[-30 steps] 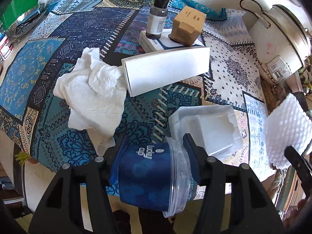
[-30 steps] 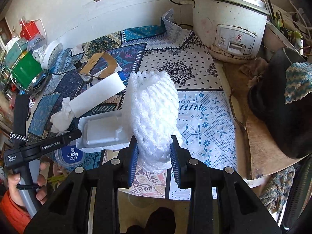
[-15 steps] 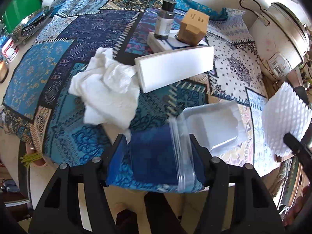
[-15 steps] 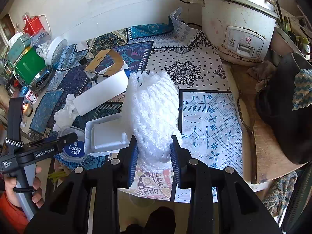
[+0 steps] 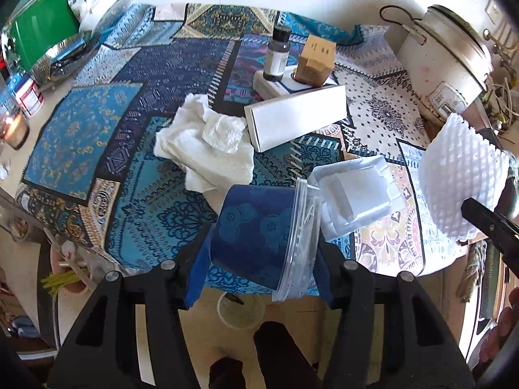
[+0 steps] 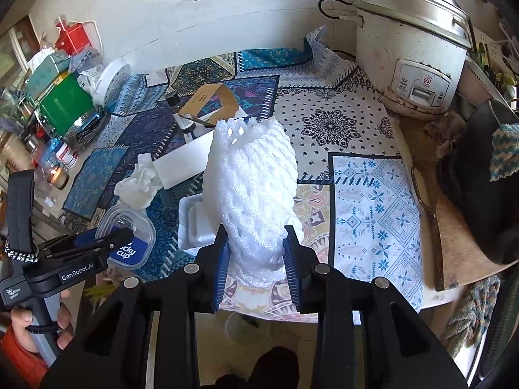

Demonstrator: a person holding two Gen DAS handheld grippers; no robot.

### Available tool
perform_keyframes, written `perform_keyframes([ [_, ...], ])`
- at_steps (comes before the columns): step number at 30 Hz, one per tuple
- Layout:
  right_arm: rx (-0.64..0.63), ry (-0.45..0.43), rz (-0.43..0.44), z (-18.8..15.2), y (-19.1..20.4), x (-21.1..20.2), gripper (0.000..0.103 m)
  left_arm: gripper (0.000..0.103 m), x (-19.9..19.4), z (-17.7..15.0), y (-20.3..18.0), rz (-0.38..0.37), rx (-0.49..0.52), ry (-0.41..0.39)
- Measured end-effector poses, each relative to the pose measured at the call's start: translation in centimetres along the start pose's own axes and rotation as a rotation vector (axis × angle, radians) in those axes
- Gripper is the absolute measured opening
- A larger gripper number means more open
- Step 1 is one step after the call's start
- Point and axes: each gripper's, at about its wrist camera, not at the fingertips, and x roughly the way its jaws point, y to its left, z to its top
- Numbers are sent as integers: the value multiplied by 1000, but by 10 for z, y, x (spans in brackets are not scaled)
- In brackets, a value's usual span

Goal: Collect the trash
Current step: 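Lift the cup and foam net and carry both down over the floor bin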

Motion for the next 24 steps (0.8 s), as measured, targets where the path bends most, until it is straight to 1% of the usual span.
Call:
perform_keyframes([
  [2, 6, -10, -7, -10, 10, -6, 29, 55, -11, -6, 5, -3, 20, -17],
  [4, 17, -17, -16, -22, 20, -12, 29, 55, -22, -14, 11, -26, 39, -28],
  [7, 39, -20, -27, -44, 36, -20, 29, 55, -34, -32, 21, -42, 78, -29],
  [10, 64, -6, -14, -69, 51, -26, 29, 55, -41, -53, 25, -33, 127, -18],
  [13, 64, 34, -7, -94, 65, -25, 29, 55, -40, -77, 31, -32, 159, 18],
  [18, 65, 118, 9, -129, 75, -8, 29, 55, -20, -118, 36, -13, 192, 96],
  [24, 32, 218, 31, -164, 72, 42, 29, 55, 34, -169, 48, 30, 171, 193],
])
